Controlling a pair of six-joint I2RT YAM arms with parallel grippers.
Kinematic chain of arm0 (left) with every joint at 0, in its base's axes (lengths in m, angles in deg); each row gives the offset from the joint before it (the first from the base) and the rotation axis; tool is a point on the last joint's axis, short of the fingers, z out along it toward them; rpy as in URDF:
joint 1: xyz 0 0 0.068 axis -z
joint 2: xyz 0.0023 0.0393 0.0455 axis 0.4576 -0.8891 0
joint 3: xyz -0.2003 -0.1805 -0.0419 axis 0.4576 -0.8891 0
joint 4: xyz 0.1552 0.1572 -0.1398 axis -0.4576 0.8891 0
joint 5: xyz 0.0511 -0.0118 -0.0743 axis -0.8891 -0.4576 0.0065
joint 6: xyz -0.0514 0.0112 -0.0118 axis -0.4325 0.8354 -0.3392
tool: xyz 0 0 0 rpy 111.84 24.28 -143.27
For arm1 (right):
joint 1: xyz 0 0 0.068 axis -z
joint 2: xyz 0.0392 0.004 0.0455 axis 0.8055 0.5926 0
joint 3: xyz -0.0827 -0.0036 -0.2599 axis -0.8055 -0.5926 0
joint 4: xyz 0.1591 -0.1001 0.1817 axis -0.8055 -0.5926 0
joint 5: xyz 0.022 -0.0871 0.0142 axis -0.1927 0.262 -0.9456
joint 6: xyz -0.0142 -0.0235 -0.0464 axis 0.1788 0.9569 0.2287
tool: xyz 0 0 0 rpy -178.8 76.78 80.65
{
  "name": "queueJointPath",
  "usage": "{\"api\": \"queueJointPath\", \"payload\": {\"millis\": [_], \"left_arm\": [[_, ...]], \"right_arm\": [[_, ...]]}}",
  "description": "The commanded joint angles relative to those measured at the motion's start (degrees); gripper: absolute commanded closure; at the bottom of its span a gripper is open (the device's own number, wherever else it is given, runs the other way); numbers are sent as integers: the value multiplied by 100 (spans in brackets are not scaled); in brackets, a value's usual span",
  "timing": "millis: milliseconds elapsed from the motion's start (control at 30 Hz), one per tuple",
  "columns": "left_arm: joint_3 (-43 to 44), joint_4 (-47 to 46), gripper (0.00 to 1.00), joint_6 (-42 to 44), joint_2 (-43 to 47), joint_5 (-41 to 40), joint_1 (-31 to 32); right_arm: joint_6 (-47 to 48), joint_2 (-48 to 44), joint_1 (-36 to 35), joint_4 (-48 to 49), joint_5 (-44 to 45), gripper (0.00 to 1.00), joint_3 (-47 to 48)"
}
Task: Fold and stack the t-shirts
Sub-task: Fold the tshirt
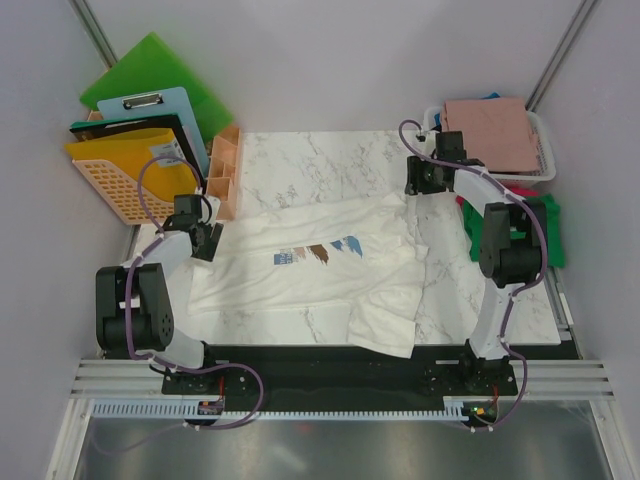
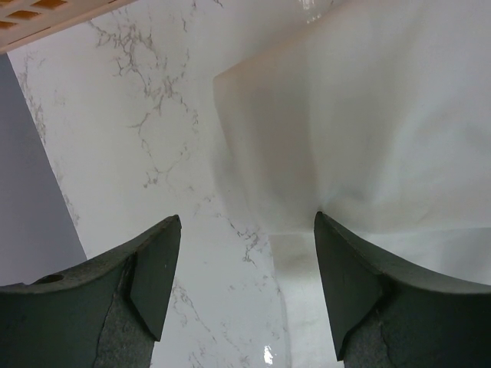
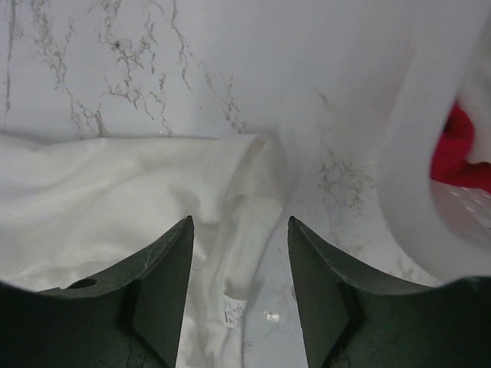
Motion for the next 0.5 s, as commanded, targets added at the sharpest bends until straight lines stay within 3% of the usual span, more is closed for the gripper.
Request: {"api": "queueJointPath", "payload": {"millis": [0,133,467], "left_arm": [[-7,-272,23,119,-10,-37,-10],[45,-280,23,57,-115,-28,-10],[-183,-983,20,328,395,-713,-10]], "right_arm": [[249,-600,51,368,520,40,-254],[460,-670,51,394,979,40,-413],[662,-1566,51,543,223,40,-1616]]}}
